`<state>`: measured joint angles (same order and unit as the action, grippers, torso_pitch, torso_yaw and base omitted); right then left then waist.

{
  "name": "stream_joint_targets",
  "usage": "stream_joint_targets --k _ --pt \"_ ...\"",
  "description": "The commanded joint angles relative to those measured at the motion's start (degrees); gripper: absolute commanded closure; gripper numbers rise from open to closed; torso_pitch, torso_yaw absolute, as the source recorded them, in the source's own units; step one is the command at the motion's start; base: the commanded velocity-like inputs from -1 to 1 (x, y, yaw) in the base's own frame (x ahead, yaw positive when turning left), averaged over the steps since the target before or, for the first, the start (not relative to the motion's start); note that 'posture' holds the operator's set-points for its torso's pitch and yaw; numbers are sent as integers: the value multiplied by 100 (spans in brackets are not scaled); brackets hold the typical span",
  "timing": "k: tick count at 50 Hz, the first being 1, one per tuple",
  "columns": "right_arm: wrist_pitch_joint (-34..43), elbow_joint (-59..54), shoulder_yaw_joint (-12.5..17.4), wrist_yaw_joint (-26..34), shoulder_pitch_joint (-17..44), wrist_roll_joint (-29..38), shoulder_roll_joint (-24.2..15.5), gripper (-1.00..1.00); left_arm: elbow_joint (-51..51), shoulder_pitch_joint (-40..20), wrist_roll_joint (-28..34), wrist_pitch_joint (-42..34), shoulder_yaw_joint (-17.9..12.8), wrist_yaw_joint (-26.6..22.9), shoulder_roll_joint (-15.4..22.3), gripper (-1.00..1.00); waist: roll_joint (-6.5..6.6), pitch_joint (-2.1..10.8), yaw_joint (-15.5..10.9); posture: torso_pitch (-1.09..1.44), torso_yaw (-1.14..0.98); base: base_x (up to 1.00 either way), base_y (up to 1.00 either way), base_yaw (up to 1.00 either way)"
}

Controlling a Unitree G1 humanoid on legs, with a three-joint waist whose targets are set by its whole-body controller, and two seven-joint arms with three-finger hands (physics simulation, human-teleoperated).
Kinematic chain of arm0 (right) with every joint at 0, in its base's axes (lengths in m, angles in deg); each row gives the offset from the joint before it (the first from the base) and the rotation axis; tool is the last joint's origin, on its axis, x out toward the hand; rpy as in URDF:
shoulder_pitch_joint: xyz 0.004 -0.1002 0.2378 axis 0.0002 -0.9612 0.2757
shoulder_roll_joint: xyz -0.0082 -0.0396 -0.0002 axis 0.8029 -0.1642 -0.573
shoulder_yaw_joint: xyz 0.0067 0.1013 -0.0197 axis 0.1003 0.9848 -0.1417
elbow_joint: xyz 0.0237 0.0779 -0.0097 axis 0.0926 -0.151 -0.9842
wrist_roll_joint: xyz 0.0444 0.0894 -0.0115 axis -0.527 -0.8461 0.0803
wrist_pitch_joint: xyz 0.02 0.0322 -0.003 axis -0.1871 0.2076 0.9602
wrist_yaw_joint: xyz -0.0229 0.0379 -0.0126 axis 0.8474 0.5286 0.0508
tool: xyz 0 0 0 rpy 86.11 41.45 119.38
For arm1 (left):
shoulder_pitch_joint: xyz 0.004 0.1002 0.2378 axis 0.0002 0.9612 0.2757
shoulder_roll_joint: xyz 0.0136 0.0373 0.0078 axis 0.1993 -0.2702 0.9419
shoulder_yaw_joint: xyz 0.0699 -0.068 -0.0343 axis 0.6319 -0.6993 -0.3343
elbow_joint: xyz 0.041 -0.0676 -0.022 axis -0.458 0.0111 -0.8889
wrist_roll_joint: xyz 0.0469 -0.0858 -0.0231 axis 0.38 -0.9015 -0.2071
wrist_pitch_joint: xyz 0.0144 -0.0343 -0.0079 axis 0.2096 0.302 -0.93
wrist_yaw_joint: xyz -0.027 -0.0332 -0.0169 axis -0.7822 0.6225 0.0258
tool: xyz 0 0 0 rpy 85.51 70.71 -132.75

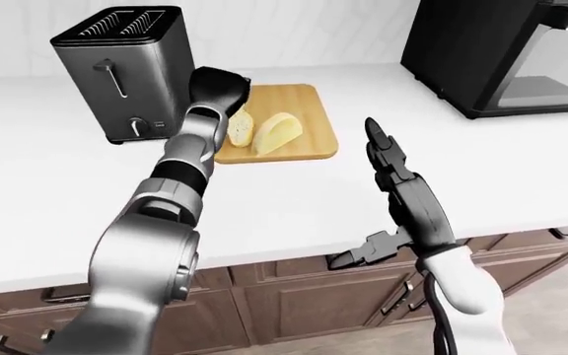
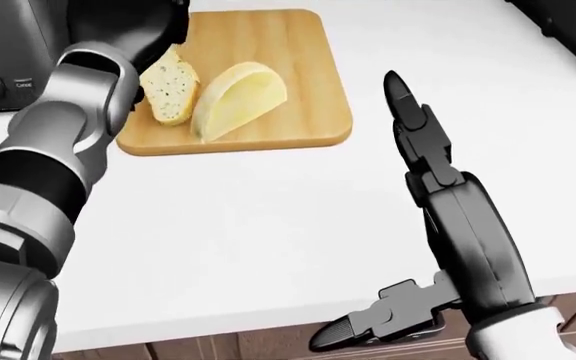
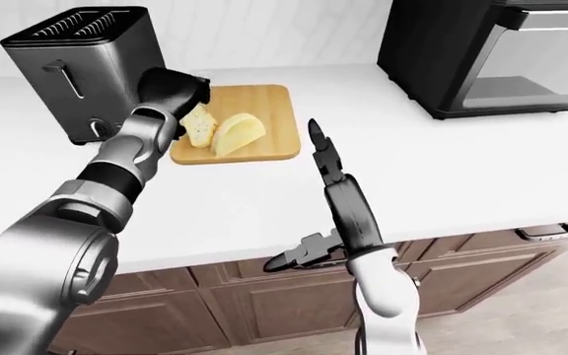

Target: Place the bread and cheese on the cutting board.

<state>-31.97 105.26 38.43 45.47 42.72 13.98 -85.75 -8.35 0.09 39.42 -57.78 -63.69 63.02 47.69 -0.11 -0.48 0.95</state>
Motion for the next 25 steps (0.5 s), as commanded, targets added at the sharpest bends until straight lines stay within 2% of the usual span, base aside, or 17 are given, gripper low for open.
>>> stream_joint_targets --k 1,2,12,14,15,17,19,21,24,25 --pt "-129 207 11 -33 107 1 -6 -100 249 -261 45 -69 -25 71 88 -95 7 158 -1 0 0 0 0 0" --pt "-118 216 8 -30 113 5 -6 -100 251 -259 59 -72 -26 73 90 -100 8 158 1 0 0 0 0 0" --pt "-36 275 49 1 163 4 -19 -100 303 -338 96 -26 -82 -72 124 -100 10 160 0 0 0 0 0 0" --pt "-7 277 99 19 209 -11 -40 -100 377 -428 -130 93 -214 -475 191 -100 10 158 -2 0 0 0 0 0" --pt "-7 262 141 25 245 -21 -59 -100 465 -499 -347 181 -340 -836 252 -100 10 156 -3 0 0 0 0 0" --pt "100 243 271 75 432 -52 -115 -100 873 -607 -1187 309 -779 -1876 358 -100 11 142 -7 0 0 0 0 0" --pt "219 143 410 107 735 -27 -228 -100 1413 -537 -1857 153 -960 -2442 429 -100 14 123 -10 0 0 0 0 0" --pt "435 -19 532 179 1254 73 -424 -100 2739 50 -2381 14 -953 -2962 451 -100 19 97 -13 0 0 0 0 0" --pt "926 -330 693 385 2229 227 -790 -100 6145 1458 -3066 -1158 -1051 -4418 241 -100 47 59 1 0 0 0 0 0" --pt "967 -340 690 429 2363 289 -868 -100 6565 1585 -3137 -1346 -1011 -4543 278 -100 53 50 4 0 0 0 0 0"
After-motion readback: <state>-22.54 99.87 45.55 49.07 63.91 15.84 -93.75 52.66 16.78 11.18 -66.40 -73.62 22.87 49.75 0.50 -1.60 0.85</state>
